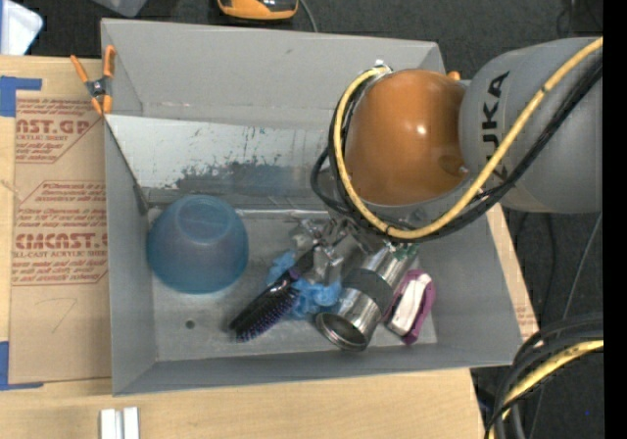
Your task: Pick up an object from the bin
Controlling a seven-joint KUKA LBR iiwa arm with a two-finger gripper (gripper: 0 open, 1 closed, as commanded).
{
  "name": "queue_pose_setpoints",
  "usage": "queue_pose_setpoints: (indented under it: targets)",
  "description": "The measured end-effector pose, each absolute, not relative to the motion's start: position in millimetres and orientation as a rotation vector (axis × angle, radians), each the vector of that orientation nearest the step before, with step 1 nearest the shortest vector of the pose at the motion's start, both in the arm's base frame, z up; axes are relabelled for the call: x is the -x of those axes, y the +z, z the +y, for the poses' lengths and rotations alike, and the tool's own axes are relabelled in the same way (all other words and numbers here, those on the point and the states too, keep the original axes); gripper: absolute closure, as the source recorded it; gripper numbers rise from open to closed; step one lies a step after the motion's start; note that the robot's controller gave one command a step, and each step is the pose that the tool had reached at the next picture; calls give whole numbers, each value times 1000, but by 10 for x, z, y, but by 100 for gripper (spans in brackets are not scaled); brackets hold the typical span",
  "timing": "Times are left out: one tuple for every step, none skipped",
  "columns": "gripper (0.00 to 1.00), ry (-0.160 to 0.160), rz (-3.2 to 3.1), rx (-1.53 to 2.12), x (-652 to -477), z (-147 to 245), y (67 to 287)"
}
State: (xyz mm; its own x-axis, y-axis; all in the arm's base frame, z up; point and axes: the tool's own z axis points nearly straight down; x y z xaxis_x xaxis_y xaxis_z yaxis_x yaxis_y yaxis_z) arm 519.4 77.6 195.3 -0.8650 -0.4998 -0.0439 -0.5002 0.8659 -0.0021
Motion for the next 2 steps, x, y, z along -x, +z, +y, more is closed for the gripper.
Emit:
queue_pose_setpoints:
  targets:
    - [100,21,3032,677,-4981,868,1486]
    - [100,28,3074,481,-4952,879,1376]
